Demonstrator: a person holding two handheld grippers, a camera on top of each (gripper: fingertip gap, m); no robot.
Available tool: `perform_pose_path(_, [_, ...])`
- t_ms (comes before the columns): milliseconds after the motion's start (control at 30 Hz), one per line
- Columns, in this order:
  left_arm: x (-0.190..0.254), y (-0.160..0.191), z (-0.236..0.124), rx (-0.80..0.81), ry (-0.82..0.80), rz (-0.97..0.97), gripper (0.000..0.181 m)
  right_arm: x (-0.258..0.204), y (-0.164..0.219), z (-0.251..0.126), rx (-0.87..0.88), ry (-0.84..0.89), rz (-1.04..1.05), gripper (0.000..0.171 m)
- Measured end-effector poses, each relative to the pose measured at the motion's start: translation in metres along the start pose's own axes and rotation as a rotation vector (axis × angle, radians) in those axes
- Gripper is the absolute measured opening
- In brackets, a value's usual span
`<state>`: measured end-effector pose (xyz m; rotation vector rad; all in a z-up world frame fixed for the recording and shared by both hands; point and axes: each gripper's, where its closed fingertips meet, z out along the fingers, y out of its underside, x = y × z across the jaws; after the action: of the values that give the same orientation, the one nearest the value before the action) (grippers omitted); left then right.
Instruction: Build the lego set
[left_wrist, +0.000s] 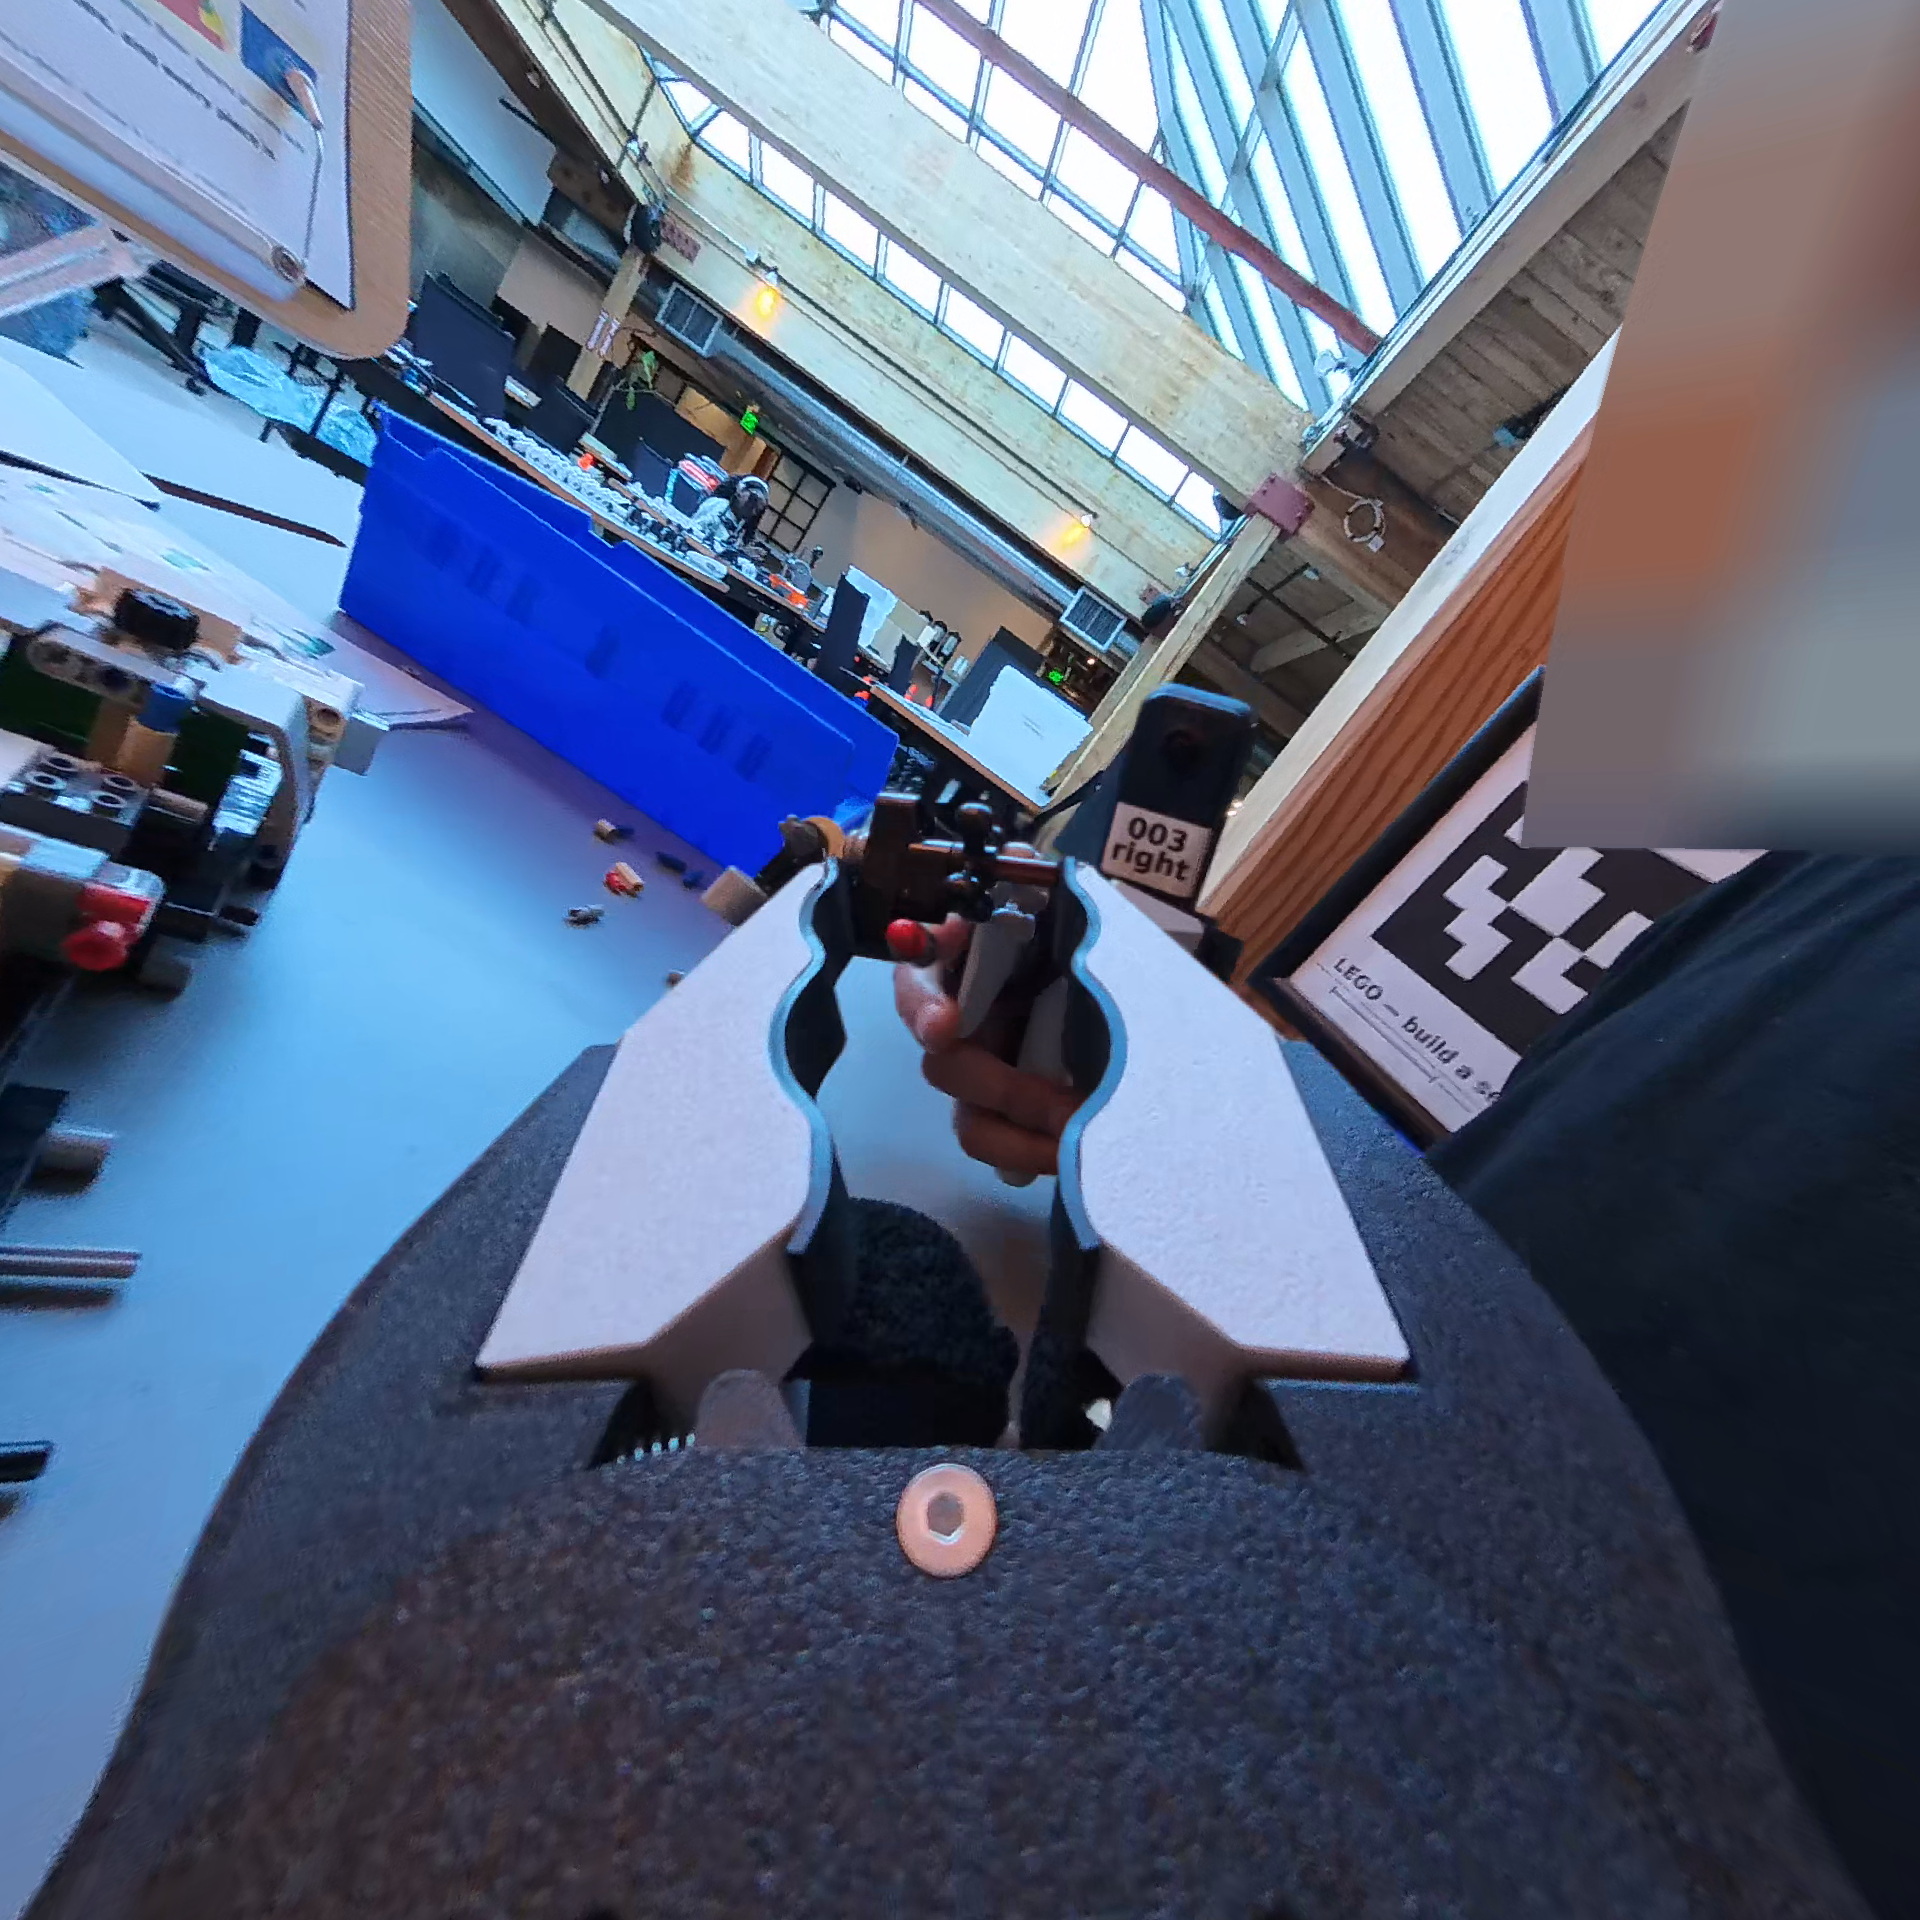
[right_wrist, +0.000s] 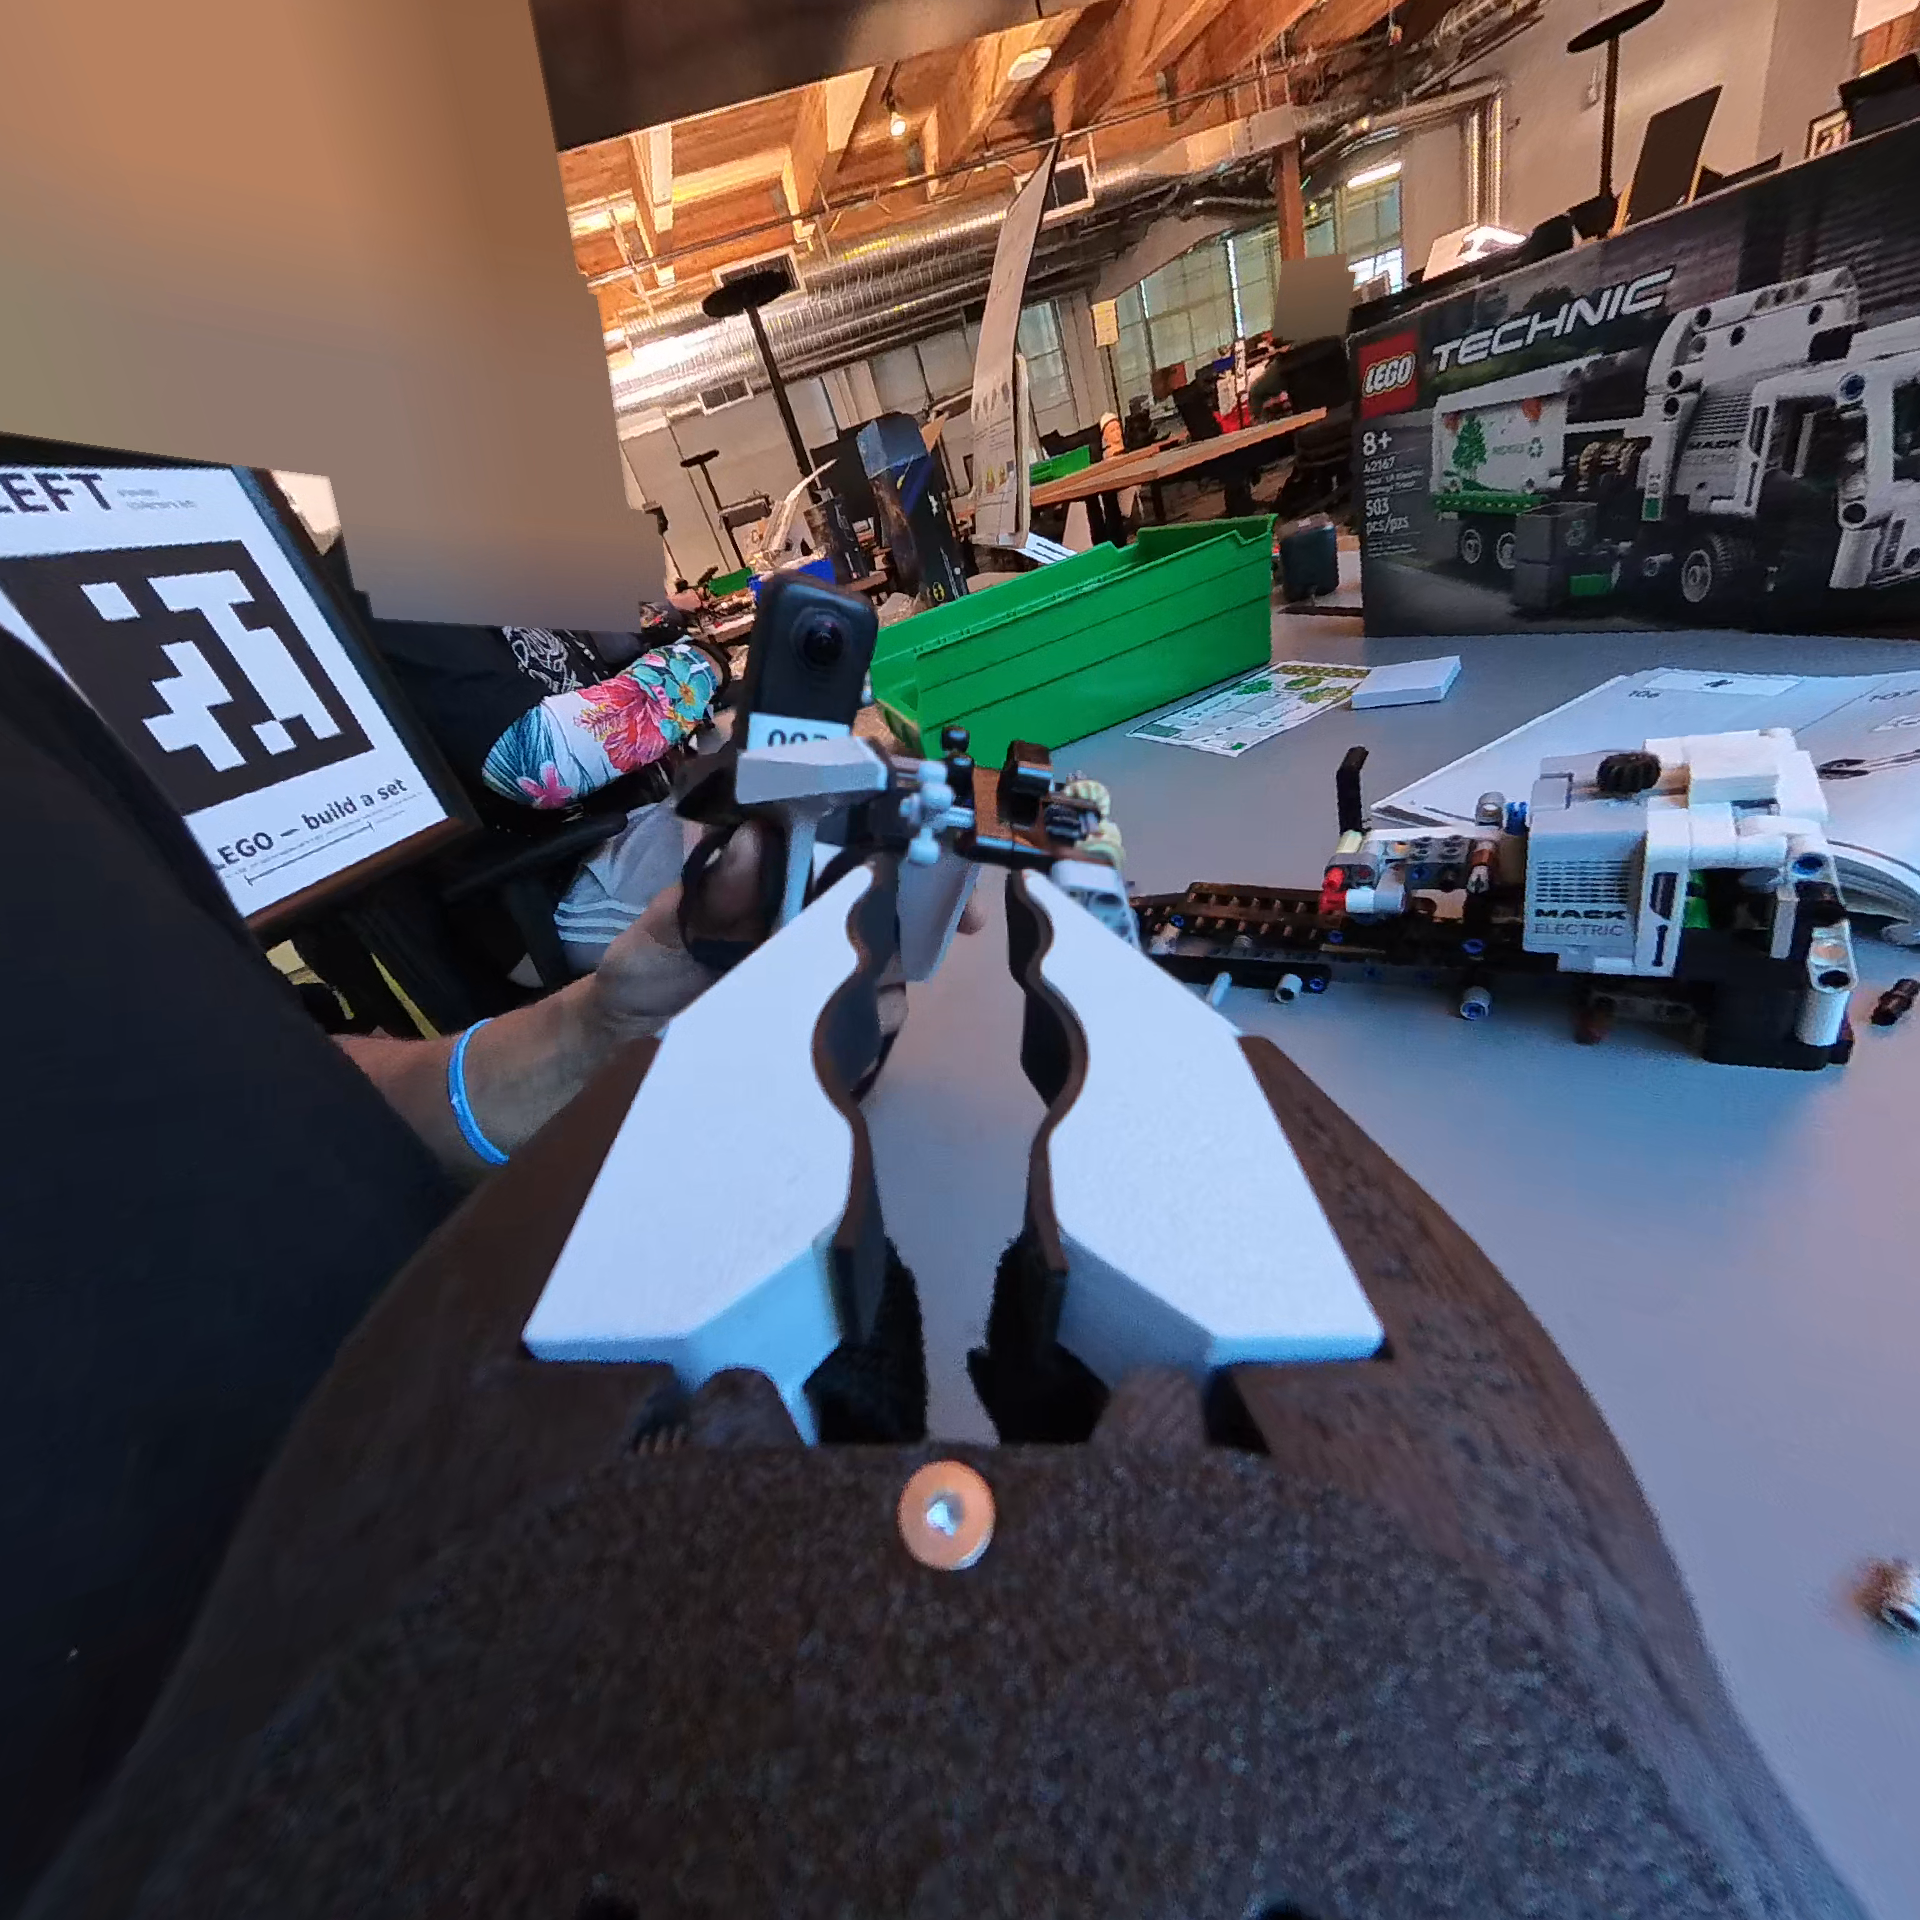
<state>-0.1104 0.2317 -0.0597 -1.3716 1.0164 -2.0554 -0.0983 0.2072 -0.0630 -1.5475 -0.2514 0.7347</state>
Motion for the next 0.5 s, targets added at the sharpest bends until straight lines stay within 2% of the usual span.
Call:
perform_pose_path(33, [-0.003,0.0,0.0,-0.004,-0.014,0.018,0.035,0.002,0.001,-0.002,-0.004,0.013,-0.011,0.02])
perform_pose_path(133, [-0.01,-0.003,0.001,-0.019,-0.045,0.063,0.035,0.018,0.005,-0.009,-0.061,0.088,-0.031,0.02])
perform_pose_path(233, [-0.018,-0.002,0.007,-0.05,-0.052,0.096,0.035,0.052,0.006,-0.023,-0.143,0.256,-0.065,0.02])
perform_pose_path(400, [-0.025,0.005,0.03,-0.122,0.028,0.06,0.036,0.116,-0.004,-0.054,-0.202,0.53,-0.107,0.021])
perform_pose_path(500, [-0.03,0.007,0.045,-0.155,0.076,0.013,0.035,0.147,-0.008,-0.068,-0.23,0.622,-0.146,0.022])
